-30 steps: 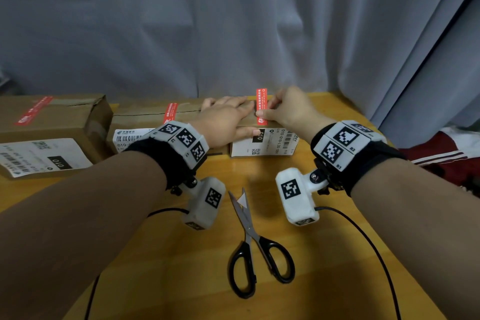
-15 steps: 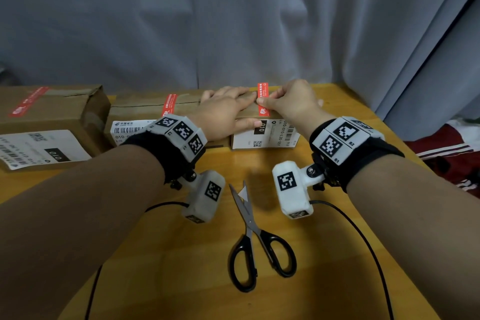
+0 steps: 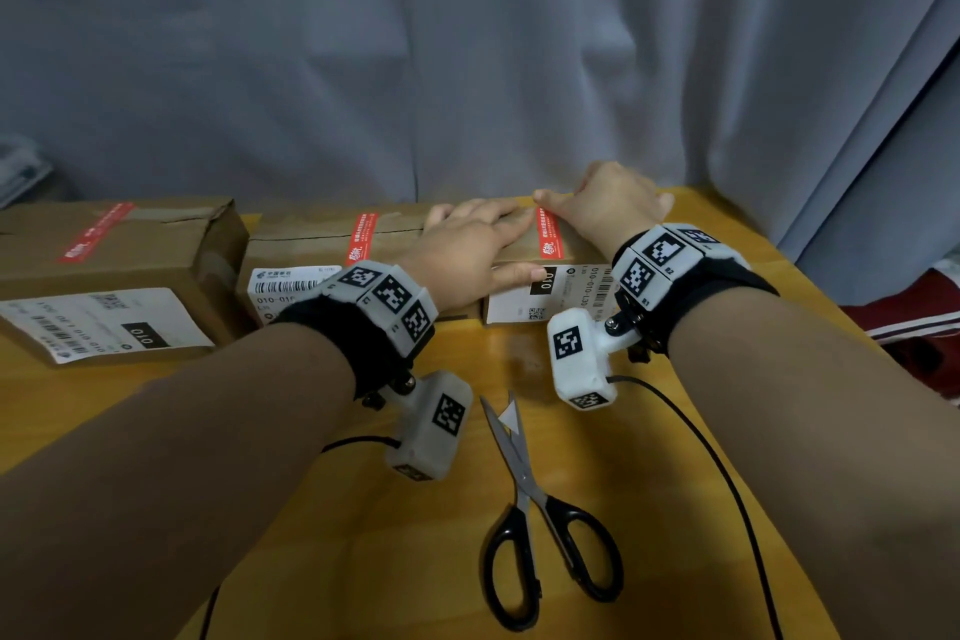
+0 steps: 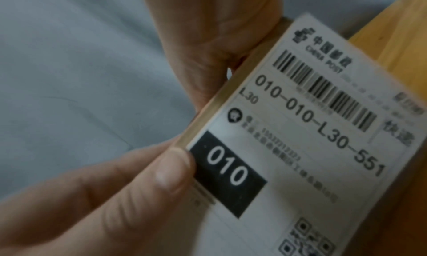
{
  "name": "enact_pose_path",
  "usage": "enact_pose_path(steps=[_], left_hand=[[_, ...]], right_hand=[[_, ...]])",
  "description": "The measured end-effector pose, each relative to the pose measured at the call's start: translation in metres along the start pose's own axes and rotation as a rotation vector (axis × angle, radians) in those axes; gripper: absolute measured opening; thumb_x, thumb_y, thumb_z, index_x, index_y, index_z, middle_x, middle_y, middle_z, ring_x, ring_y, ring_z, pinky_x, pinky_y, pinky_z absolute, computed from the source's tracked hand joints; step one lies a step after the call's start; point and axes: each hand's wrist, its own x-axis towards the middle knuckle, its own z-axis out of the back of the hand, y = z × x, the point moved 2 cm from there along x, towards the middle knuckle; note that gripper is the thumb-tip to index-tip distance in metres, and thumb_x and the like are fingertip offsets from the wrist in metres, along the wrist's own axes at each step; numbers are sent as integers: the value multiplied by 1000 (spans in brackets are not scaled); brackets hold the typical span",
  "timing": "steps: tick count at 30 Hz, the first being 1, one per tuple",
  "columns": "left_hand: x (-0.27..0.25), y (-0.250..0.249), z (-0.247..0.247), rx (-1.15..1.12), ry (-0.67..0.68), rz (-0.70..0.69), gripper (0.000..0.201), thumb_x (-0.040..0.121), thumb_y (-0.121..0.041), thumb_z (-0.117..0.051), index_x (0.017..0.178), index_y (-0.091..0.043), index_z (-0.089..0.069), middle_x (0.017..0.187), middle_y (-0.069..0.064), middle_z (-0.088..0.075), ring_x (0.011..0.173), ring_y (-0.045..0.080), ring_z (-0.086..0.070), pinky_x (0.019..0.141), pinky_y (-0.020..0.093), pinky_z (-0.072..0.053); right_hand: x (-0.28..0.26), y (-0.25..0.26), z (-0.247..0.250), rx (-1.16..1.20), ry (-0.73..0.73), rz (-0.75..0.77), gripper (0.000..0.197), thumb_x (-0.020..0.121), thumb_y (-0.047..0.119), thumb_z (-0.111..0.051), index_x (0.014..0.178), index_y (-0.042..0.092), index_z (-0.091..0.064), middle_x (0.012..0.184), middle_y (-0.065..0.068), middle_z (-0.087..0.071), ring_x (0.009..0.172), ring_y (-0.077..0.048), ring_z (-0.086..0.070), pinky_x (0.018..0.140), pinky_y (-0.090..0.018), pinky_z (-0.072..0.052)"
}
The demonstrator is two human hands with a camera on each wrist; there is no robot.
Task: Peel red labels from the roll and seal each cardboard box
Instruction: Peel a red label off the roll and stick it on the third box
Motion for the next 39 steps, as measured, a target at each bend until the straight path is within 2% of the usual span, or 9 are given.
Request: enact_pose_path(steps=[4, 8, 12, 20, 25, 30, 33, 36, 39], left_hand=[[1, 0, 1, 22, -8, 15, 76, 88, -63, -37, 150, -24, -19, 158, -4, -20, 144, 18, -17, 111, 38, -13], [0, -2, 1, 33, -6, 34, 80, 87, -64, -37, 151, -20, -18, 158, -4, -19, 144, 18, -18, 111, 38, -15], [-1, -4, 3, 44, 27, 45, 82, 87, -65, -36, 151, -20, -16, 159, -3, -17, 145, 19, -17, 112, 40, -13], [-2, -9, 5, 96, 75, 83, 79, 88, -65, -33, 151, -21, -14, 160, -4, -13, 146, 17, -14, 114, 43, -11], [-2, -11, 3, 95, 112, 86, 78, 90, -63, -29, 152, -20, -8, 161, -3, -5, 148, 16, -6, 118, 48, -1], [-2, -8, 3, 128, 130, 71, 78, 91, -61, -31, 152, -20, -3, 161, -3, -2, 148, 17, -3, 118, 50, 3], [3, -6, 5, 164, 139, 60, 78, 92, -58, -34, 152, -21, -2, 161, -2, -2, 148, 19, -6, 118, 50, -1], [11, 0, 7, 193, 144, 68, 76, 92, -58, -34, 152, -22, -3, 161, -3, -4, 148, 19, -9, 118, 52, -1], [19, 7, 8, 213, 140, 102, 75, 92, -58, -34, 151, -23, -5, 161, -3, -6, 148, 19, -10, 116, 54, 0]], right_hand=[[-5, 4, 0, -8, 14, 52, 56, 76, 63, -58, 116, 24, -57, 131, -8, -51, 128, -30, -39, 102, -46, -26], [-21, 2, -5, -100, 75, 401, 37, 92, 45, -47, 128, 38, -54, 150, 7, -38, 143, -22, -20, 115, -49, -6], [-40, -12, -2, -122, 228, 567, 42, 100, 34, -31, 141, 28, -40, 152, 13, -33, 148, -13, -4, 116, -48, 12], [-84, -29, 19, -64, 276, 727, 41, 99, 20, -34, 138, 19, -45, 149, 3, -40, 145, -8, -21, 120, -35, 8], [-85, -30, 18, -34, 223, 698, 54, 95, 18, -34, 148, 20, -24, 148, 0, -42, 143, -9, -25, 121, -36, 7], [-64, -23, 9, -249, 286, 647, 70, 89, 31, -45, 151, 22, -12, 154, -2, -32, 148, -13, -8, 120, -44, 9], [-50, -15, 3, -344, 355, 615, 79, 90, 41, -49, 151, 24, -2, 160, 3, -10, 148, -17, 2, 119, -49, 9], [-38, -6, -2, -385, 360, 577, 81, 91, 45, -50, 151, 22, -1, 161, 5, -1, 148, -17, 5, 118, -51, 9], [-29, 1, -8, -401, 300, 614, 72, 93, 38, -49, 150, 21, -10, 160, 6, -11, 148, -16, -1, 119, -49, 8]])
